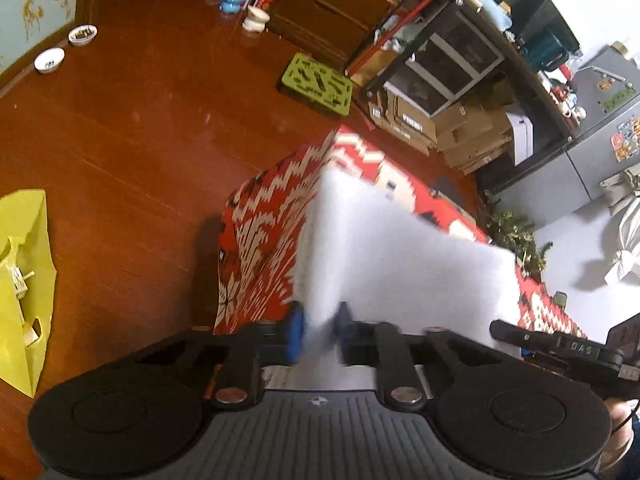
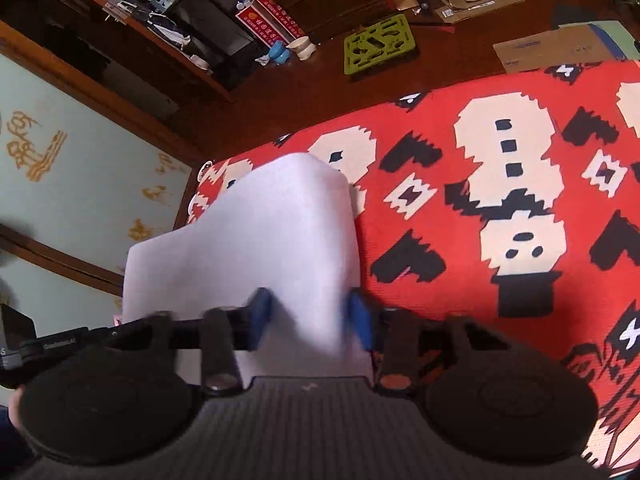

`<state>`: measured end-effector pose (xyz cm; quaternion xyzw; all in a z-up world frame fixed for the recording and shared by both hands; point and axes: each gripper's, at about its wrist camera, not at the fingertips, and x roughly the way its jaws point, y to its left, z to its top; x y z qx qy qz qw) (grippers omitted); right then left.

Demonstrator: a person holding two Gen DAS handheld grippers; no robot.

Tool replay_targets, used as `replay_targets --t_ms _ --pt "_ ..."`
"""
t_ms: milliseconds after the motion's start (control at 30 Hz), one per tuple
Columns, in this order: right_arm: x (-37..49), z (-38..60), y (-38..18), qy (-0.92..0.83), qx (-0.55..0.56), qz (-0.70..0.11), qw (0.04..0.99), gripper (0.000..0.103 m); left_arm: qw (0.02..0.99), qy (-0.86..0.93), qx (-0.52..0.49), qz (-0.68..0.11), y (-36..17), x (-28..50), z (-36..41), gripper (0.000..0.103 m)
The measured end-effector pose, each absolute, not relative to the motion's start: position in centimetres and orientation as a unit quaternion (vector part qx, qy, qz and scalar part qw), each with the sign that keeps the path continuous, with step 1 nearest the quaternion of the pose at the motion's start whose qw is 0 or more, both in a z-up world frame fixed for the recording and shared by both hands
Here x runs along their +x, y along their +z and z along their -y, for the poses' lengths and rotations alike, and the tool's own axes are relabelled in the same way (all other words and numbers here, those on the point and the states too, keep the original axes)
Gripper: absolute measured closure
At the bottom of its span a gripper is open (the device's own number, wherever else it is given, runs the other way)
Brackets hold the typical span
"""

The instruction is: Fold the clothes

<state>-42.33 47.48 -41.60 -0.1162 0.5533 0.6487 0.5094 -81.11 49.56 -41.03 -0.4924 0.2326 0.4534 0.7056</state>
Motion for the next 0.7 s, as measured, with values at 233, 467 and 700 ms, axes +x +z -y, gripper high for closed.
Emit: replay_targets --t_ms 233,467,700 --pt "-41.7 -46.9 -39.4 0.64 -0.061 -0.56 0.522 0.081 0.733 0.443 -0.474 -0.206 -38.1 -79.0 -52.6 0.09" --pt "-39.6 -48.7 -38.8 0.636 -0.017 -0.542 0.55 0.083 0.751 0.43 -0.446 -0.229 -39.2 -75.5 -57.8 0.089" --pt "-38.0 -51.5 -41.6 0.608 -0.022 -0.549 0.573 0.082 0.723 0.45 -0.466 -0.239 -41.1 -76.2 -58.4 0.075"
